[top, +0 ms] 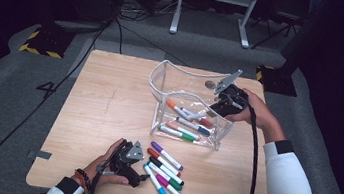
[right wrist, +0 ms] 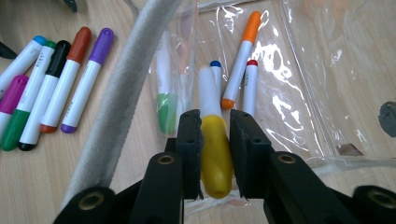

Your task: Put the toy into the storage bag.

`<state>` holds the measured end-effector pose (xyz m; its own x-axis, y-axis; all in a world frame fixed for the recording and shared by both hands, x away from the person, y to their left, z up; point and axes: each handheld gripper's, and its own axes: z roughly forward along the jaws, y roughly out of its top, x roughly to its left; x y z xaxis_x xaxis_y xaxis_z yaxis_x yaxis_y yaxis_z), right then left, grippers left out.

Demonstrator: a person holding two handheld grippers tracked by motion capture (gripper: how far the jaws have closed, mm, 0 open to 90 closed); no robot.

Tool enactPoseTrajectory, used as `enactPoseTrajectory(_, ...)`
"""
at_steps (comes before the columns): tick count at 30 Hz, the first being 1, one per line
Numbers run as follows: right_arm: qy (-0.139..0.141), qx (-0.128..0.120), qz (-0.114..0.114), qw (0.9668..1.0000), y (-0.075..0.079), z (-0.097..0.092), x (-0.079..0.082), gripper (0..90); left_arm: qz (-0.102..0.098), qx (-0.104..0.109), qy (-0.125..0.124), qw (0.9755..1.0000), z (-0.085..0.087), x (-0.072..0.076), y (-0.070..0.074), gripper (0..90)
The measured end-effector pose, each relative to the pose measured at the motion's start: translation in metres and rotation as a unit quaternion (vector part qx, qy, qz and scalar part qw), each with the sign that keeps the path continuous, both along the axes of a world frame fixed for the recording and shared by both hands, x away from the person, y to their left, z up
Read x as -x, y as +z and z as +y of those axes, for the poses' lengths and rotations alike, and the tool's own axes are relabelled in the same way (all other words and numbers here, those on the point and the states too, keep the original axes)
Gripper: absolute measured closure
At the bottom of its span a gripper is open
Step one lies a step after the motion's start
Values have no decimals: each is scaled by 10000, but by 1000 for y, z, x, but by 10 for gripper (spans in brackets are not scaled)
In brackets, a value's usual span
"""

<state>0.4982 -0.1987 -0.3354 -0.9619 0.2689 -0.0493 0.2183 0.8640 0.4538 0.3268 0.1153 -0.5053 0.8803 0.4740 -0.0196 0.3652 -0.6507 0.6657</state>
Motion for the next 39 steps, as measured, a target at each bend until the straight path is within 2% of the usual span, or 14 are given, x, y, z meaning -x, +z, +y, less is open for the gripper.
enactPoseTrajectory(3,-166,-48,-214,9996,0,-2,-2,659,-1,1,0,10000,0,0,0,17)
enactPoseTrajectory(6,-353,-91,-405,9985,2,-6,-4,634,-1,0,1,10000,0,0,0,17)
enactPoseTrajectory(7,-499,-132,-540,9972,4,-9,-4,604,0,0,1,10000,0,0,0,17)
enactPoseTrajectory(9,-606,-280,-612,9959,8,-14,-5,575,-1,-1,0,10000,0,0,0,16)
enactPoseTrajectory(12,-871,-550,-839,9911,21,-23,-3,541,-2,-5,5,10000,0,0,0,16)
enactPoseTrajectory(15,-1120,-988,-997,9837,35,-35,0,533,-1,0,1,10000,0,0,0,17)
enactPoseTrajectory(17,-1128,-1169,-1053,9811,44,-42,5,528,0,-3,6,10000,0,0,0,17)
enactPoseTrajectory(20,-1163,-1257,-1209,9778,53,-47,16,523,-1,-1,1,10000,0,0,0,17)
enactPoseTrajectory(23,-1302,-1516,-1395,9699,61,-56,32,527,0,1,0,10000,0,0,0,17)
enactPoseTrajectory(24,-1292,-1588,-1395,9688,62,-59,36,523,-1,2,1,10000,0,0,0,17)
enactPoseTrajectory(28,-1457,-1731,-1655,9599,64,-71,58,472,-1,-4,7,10000,0,0,0,16)
enactPoseTrajectory(31,-1568,-1826,-1897,9519,64,-77,76,417,-2,-3,6,10000,0,0,0,16)
enactPoseTrajectory(34,-1487,-2019,-1959,9480,59,-82,96,378,-3,-2,12,10000,0,0,0,17)
enactPoseTrajectory(39,-1386,-2059,-1965,9486,40,-85,121,351,-2,3,7,10000,0,0,0,17)
